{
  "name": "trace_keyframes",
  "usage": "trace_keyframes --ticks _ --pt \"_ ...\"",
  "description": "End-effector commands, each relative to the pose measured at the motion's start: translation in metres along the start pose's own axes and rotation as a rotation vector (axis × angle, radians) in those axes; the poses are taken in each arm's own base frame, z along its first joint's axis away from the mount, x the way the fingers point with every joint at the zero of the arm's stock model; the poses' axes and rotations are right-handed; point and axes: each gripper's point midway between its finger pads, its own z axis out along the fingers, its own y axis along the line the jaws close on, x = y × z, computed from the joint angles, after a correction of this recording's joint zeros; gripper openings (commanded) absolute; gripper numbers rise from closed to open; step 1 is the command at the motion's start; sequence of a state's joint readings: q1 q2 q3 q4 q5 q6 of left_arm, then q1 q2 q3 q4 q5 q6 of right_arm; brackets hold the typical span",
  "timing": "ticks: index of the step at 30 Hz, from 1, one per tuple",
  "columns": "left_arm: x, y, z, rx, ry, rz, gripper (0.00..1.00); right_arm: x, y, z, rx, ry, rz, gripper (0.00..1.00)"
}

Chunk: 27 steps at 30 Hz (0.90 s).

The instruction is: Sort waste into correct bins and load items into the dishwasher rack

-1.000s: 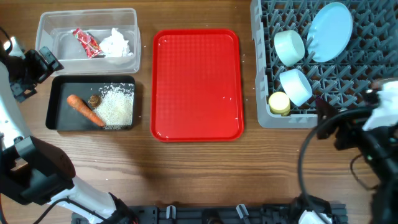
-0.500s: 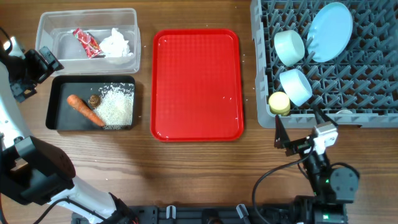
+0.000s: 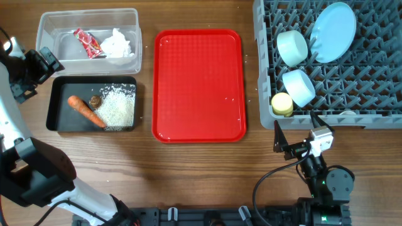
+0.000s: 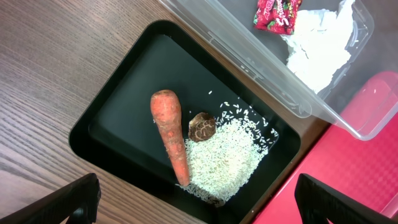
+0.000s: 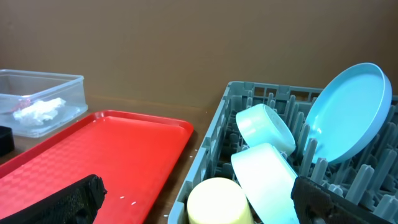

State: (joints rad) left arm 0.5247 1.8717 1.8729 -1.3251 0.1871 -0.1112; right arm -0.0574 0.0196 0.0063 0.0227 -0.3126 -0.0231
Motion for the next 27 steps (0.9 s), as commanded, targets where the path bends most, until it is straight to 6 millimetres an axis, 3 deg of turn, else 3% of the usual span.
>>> trace_keyframes --ticks 1,11,15,17,18,21,23,27 --pt "-0.001 -0.003 -0.012 0.007 -0.031 0.005 1.00 0.001 -0.001 0.000 0.005 0.003 0.000 1.00" --pt "0.000 -0.002 -0.012 0.006 -0.026 0.004 1.00 0.001 -0.001 0.000 0.005 0.003 0.000 1.00" --pt "0.010 -0.003 -0.011 0.004 0.015 -0.002 1.00 0.001 -0.001 0.000 0.005 0.003 0.001 1.00" --pt "0.027 -0.006 -0.017 -0.016 0.060 0.013 1.00 0.001 -0.001 0.000 0.005 0.003 0.000 1.00" --pt "0.024 -0.011 -0.022 -0.018 0.026 0.031 1.00 0.001 -0.001 0.000 0.005 0.003 0.000 1.00" --pt "-0.009 -0.053 -0.044 0.064 -0.242 0.152 1.00 0.001 -0.001 0.000 0.005 0.003 0.000 1.00" --pt "-0.017 -0.081 -0.055 0.121 -0.380 0.222 1.00 0.001 -0.001 0.000 0.005 0.003 0.000 1.00" --pt "0.007 -0.140 -0.059 0.277 -0.629 0.385 1.00 0.001 -0.001 0.000 0.005 0.003 0.000 1.00"
